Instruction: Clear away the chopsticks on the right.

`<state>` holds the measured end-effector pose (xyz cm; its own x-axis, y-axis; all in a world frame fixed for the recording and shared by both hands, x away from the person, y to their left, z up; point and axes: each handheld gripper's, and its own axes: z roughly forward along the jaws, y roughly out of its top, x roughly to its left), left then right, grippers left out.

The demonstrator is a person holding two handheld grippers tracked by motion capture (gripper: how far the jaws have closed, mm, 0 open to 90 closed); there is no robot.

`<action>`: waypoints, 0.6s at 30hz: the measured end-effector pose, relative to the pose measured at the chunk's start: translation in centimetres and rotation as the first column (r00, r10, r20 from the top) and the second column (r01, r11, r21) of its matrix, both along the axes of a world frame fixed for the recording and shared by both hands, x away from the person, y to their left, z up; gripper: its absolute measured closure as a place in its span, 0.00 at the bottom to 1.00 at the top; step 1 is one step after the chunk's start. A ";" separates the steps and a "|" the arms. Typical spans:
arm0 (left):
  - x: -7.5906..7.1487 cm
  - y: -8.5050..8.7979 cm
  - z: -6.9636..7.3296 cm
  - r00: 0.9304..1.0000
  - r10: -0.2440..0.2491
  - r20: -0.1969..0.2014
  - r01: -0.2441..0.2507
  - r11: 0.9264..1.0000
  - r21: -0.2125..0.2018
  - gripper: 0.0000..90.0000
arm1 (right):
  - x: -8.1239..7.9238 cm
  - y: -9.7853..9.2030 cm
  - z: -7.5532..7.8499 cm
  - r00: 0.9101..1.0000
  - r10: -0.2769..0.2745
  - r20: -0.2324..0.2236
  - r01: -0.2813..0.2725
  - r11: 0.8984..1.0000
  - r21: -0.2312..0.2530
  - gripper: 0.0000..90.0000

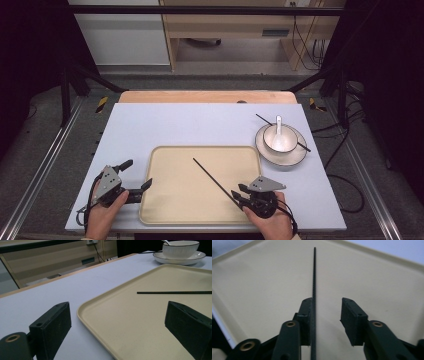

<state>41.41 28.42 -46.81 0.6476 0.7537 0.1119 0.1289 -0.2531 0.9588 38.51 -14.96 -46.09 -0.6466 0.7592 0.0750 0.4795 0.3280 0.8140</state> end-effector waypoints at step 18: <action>0.0 0.2 -0.1 1.000 -0.001 -0.009 0.001 1.000 -0.018 0.05 | 0.2 -6.8 4.5 0.941 -0.219 0.259 0.233 0.972 -0.025 0.23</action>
